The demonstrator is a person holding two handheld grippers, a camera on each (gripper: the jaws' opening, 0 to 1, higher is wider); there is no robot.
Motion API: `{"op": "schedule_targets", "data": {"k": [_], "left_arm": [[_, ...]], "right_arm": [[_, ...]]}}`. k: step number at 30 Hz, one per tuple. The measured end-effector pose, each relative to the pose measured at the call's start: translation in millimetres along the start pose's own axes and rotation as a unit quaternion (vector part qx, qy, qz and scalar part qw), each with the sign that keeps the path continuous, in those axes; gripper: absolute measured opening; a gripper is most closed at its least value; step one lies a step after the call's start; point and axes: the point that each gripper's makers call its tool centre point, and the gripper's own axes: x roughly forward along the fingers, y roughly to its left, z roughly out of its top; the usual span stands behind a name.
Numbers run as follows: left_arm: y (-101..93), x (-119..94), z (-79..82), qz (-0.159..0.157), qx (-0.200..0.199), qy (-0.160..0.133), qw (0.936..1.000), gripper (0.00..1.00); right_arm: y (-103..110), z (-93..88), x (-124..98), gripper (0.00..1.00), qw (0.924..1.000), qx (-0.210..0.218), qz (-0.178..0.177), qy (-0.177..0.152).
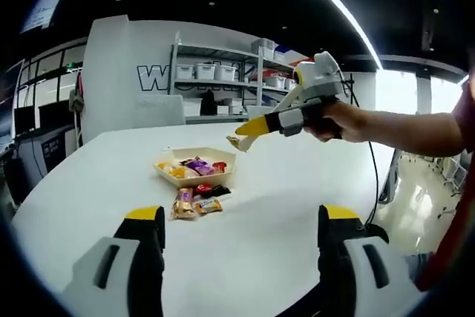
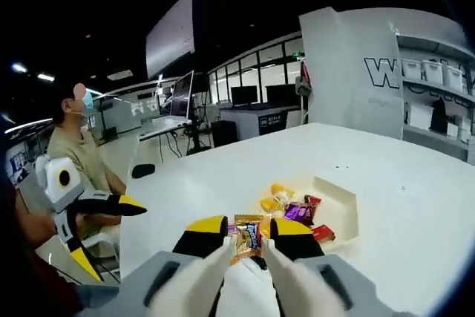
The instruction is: Place the target food into the container with the food tongs after gripping and lifting it, then release it inside without dropping or visibly crushing the food.
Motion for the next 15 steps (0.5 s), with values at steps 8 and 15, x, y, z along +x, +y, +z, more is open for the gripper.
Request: {"op": "schedule_targets", "data": {"k": [8,15], "left_arm": [[2.9,-1.7,1.3,0.003,-0.004,-0.005,1.0,0.83],[1.2,-1.4,0.3,0.005,0.003,-0.001,1.0,0.84]], "right_arm": [[-10.1,21.3,0.7,0.18,0.9998,-0.015,-0.01,-0.009],[-23.8,44.5,5.1,0.18,0.9991,-0.035,-0.02,-0.01]]}}
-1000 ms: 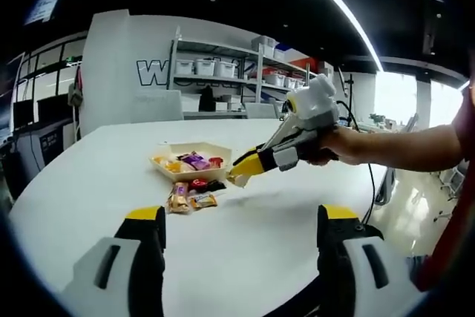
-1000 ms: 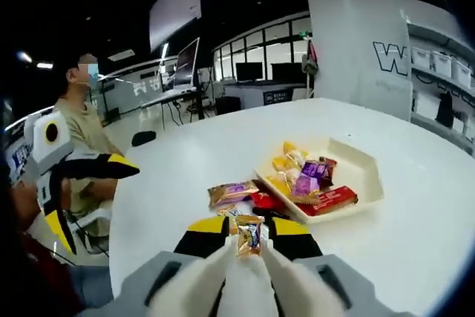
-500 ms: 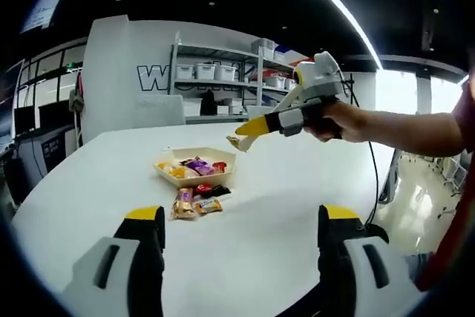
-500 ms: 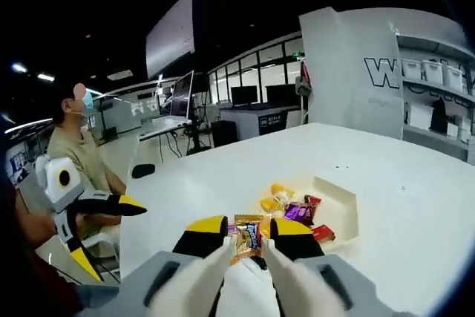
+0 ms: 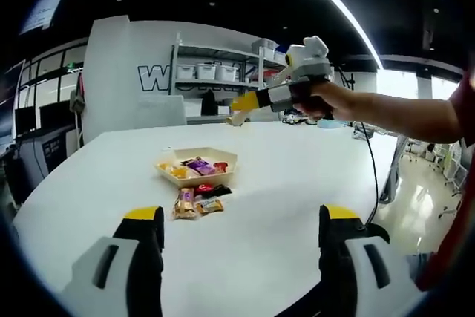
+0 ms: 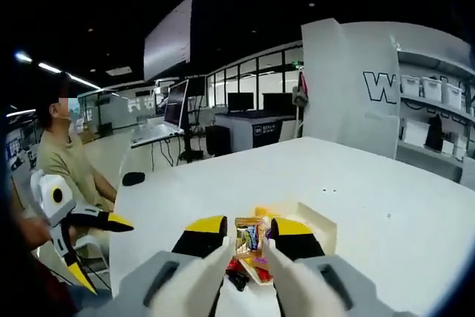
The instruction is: Place the target food into the container with the food tongs after gripping and lifting it, then release it inside without dropping or visibly crushing the food.
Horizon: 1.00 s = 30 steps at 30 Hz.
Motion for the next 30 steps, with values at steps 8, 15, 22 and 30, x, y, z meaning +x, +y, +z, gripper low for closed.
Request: {"op": "schedule_targets", "data": {"k": [8,15,22,30], "left_arm": [[7.4,-0.4,3.2,0.009,0.001,0.001,1.0,0.84],[10.1,0.8,3.8,0.015,0.009,0.008,0.9998,0.84],[10.4,2.1,2.7,0.015,0.013,0.012,0.9997,0.84],[11.2,0.4,3.8,0.016,0.012,0.01,0.9998,0.84]], "right_arm": [[-20.8,13.1,8.1,0.18,0.9999,0.001,-0.01,-0.005],[-32.1,34.8,13.5,0.19,0.9995,-0.003,-0.019,-0.026],[-36.0,46.6,16.2,0.18,0.999,-0.001,-0.022,-0.038],[-34.2,44.2,18.9,0.19,0.9993,-0.004,-0.02,-0.03]]}}
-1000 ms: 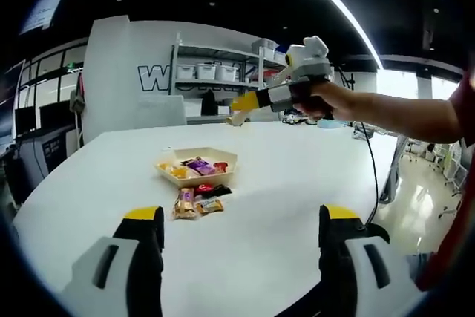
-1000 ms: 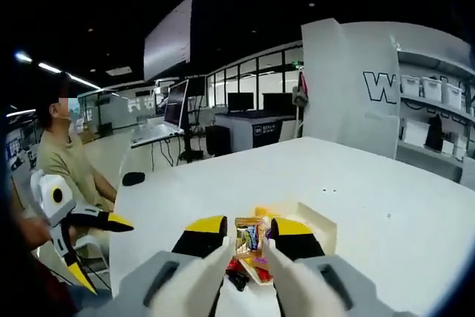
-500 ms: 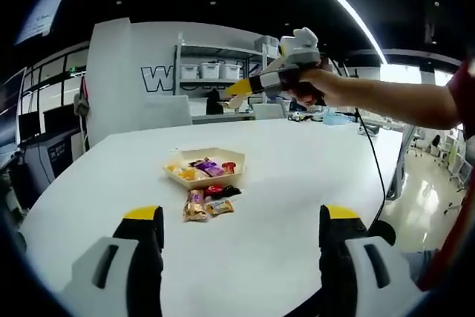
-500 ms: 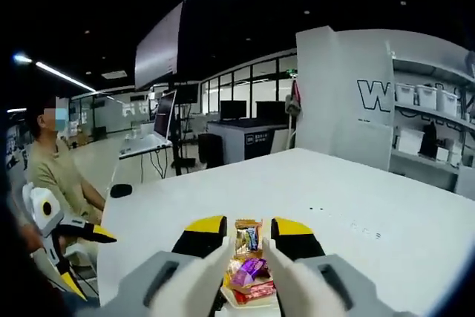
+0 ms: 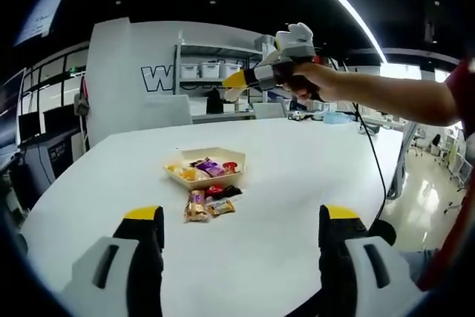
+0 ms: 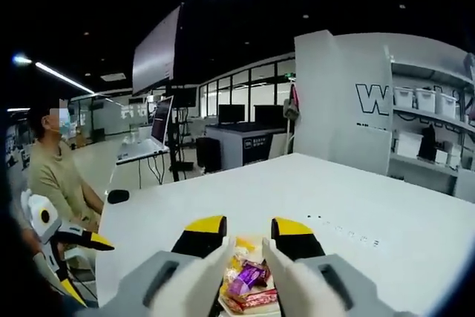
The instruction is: Place the target food into the container with the food tongs after gripping and lifting it, then release it inside without dropping or visibly crushing the food.
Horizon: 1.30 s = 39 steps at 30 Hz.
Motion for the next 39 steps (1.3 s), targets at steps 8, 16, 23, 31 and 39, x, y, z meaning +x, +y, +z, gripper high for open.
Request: {"op": "schedule_targets", "data": {"k": [8,16,23,31,39], "left_arm": [[0.8,-3.8,-0.7,0.002,-0.002,-0.003,1.0,0.84],[16.5,-10.9,3.2,0.034,-0.049,-0.024,0.9979,0.99],[14.3,-14.3,-2.4,0.026,-0.042,-0.013,0.9987,0.98],[8.2,-14.5,-1.1,0.016,-0.046,-0.014,0.9987,0.95],[11.8,-17.3,-3.3,0.021,-0.038,-0.009,0.999,0.95]], "right_arm": [[7.3,-3.3,-0.6,0.2,1.0,0.001,0.005,0.008],[18.7,-23.6,-2.7,0.2,0.9996,0.012,0.013,0.02],[25.6,-49.4,-2.5,0.2,0.999,0.012,0.017,0.04],[52.4,-72.8,5.2,0.21,0.997,-0.001,0.042,0.065],[69.9,-86.7,10.9,0.21,0.9951,0.013,0.064,0.074]]}}
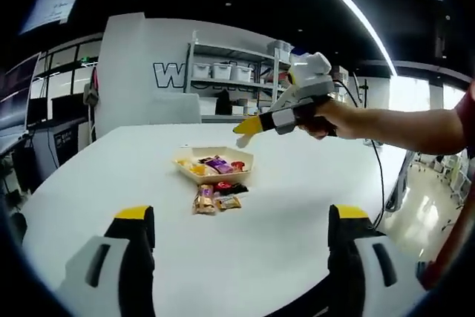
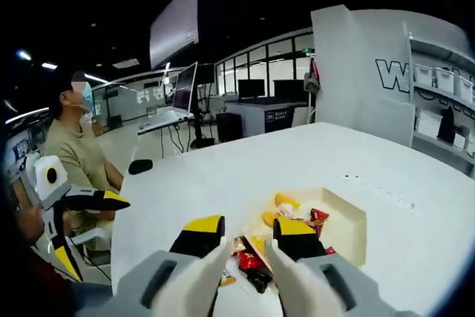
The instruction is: Place the target food into the container with the food tongs after gripping and lifting it, then release it inside without dropping or visibly crushing the food.
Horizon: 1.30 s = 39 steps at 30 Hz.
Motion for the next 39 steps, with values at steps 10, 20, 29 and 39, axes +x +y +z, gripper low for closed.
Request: {"op": "schedule_targets", "data": {"k": [10,20,29,39], "left_arm": [[1.0,-4.3,5.3,0.001,0.009,0.0,1.0,0.94],[-0.9,-4.6,8.0,0.001,0.014,-0.001,0.9999,0.92],[-5.9,-2.3,10.9,-0.004,0.027,-0.004,0.9996,0.91],[-7.7,-2.8,3.1,-0.009,0.017,0.001,0.9998,0.89]], "right_arm": [[34.0,-32.0,21.3,0.21,0.9983,0.016,0.047,0.03],[39.8,-61.5,29.5,0.22,0.9968,0.017,0.055,0.055],[38.8,-77.8,34.2,0.22,0.996,0.016,0.053,0.07],[40.5,-80.3,47.8,0.23,0.9971,-0.01,0.043,0.062]]}}
